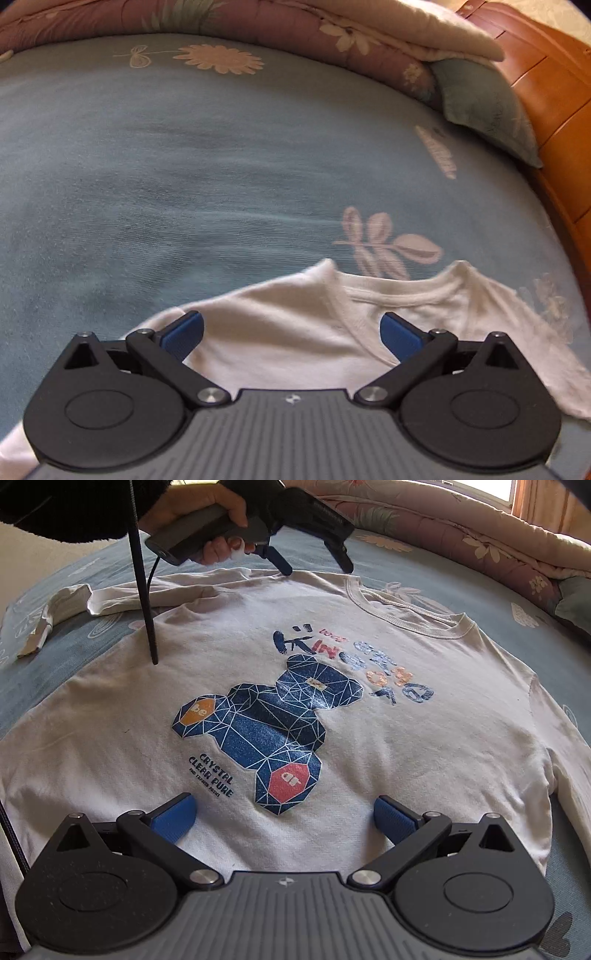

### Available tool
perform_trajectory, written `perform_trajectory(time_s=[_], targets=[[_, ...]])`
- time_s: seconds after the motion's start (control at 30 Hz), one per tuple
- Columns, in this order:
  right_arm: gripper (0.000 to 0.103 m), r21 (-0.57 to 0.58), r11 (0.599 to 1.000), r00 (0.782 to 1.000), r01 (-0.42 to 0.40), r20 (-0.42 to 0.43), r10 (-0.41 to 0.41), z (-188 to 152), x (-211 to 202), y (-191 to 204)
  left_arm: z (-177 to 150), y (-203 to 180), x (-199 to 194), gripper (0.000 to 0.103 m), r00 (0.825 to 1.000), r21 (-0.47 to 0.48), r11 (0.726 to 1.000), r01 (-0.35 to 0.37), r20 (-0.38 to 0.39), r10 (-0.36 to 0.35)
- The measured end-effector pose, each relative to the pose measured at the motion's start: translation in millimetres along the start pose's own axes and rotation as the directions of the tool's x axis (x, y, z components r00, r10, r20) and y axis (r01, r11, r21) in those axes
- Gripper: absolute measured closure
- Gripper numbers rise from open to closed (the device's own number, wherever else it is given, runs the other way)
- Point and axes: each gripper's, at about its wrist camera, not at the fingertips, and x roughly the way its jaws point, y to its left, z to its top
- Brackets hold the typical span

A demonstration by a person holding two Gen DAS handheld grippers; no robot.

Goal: Fold clothes

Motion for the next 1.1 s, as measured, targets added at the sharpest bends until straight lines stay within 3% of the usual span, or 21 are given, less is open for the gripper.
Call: perform_trajectory(time_s=[0.13, 0.23, 0.3, 0.47, 0.63, 0.77, 0.9, 1.1], targets=[[0.000, 0.001, 1.000, 1.000, 0.000, 0.000, 0.000, 0.2, -0.2, -0.1, -28.7, -12.0, -2.3, 0.002, 0.996, -0.035, 0.998, 0.056, -0.063, -0.058], [0.000, 0.002, 1.000, 1.000, 0.000, 0.001, 0.000, 0.4, -0.4, -0.2, -40.7, -17.2, 3.5, 0.002, 0.999, 0.037, 0.999, 0.023, -0.049, -0.021], [0.000, 0.001, 1.000, 1.000, 0.000, 0.004, 0.000, 0.1, -0.4, -0.1, -34.3, -17.1, 3.8, 0.002, 0.999, 0.021, 1.000, -0.006, -0.032, 0.007], [0.000, 0.002, 1.000, 1.000, 0.000, 0.004, 0.000, 0.4, -0.3, -0.1, -26.8, -28.5, -16.3, 0.002, 1.000, 0.044, 0.999, 0.009, 0.003, -0.009], [0.000, 0.003, 1.000, 1.000, 0.001, 0.003, -0.001, 1.0, -0.2, -0.1, -60.3, -38.2, -19.6, 0.002, 0.997, 0.057, 0.998, 0.037, -0.066, -0.034], [0.000, 0.004, 1.000, 1.000, 0.002, 0.002, -0.002, 1.4, -0.1, -0.2, -81.5, -27.3, -14.9, 0.002, 0.998, 0.072, 0.997, -0.012, -0.056, 0.016], [0.000, 0.005, 1.000, 1.000, 0.003, -0.021, -0.003, 5.4, 0.8, -0.4, -70.2, -19.4, -22.0, 0.002, 0.999, -0.029, 0.999, -0.018, -0.042, 0.017], [0.000, 0.046, 0.999, 0.996, 0.013, -0.090, -0.009, 18.4, 4.2, -1.8, -84.4, -18.9, -57.2, 0.002, 0.997, -0.071, 0.995, 0.070, -0.021, -0.072]])
